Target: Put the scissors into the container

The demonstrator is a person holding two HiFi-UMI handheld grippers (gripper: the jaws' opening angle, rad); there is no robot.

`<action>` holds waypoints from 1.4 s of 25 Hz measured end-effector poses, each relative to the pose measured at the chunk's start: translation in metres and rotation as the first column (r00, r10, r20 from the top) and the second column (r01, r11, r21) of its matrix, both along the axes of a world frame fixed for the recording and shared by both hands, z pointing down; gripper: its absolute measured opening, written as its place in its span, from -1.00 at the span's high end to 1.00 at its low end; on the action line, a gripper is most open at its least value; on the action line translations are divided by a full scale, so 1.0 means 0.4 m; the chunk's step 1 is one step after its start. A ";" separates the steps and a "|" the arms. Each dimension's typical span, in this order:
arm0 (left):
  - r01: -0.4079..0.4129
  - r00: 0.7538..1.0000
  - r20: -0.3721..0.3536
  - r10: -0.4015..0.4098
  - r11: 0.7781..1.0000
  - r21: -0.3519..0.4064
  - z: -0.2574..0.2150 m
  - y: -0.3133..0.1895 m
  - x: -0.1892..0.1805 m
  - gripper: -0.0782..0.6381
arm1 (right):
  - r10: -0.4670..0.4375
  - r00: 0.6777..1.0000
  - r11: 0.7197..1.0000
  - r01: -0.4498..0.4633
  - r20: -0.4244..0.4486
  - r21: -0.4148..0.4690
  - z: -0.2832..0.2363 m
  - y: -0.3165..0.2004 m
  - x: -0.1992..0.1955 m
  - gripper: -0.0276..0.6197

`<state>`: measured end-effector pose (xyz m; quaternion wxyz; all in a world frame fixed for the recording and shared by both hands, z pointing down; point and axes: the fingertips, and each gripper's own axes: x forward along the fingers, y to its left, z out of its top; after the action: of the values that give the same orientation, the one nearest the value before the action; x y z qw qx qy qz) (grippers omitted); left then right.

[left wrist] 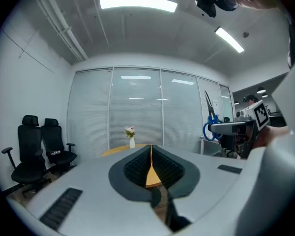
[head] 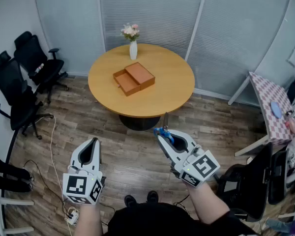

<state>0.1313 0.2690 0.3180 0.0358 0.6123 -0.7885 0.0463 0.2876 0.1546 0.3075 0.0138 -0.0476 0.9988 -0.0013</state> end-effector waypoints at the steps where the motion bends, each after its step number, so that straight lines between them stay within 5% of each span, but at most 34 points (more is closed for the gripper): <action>1: 0.000 1.000 -0.001 0.000 1.000 0.001 0.000 -0.001 -0.001 0.73 | 0.000 1.000 1.000 0.000 0.000 -0.001 0.001 -0.001 -0.002 0.73; 12: -0.001 1.000 -0.007 0.001 1.000 0.002 0.007 0.008 -0.014 0.73 | -0.012 1.000 1.000 0.012 -0.002 -0.021 0.009 -0.001 -0.035 0.73; 26: 0.032 0.999 -0.024 -0.031 0.999 0.018 0.031 0.204 -0.139 0.73 | -0.062 0.998 0.995 0.064 0.028 -0.072 0.010 0.181 -0.164 0.72; 35: 0.048 0.998 -0.046 -0.047 0.999 0.001 0.066 0.196 -0.216 0.73 | -0.060 0.998 0.988 0.064 0.029 -0.142 0.043 0.135 -0.241 0.72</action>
<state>0.0448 0.3473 0.3445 0.0542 0.5943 -0.8018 0.0307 0.1911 0.2084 0.3248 0.0227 -0.0174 0.9969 -0.0736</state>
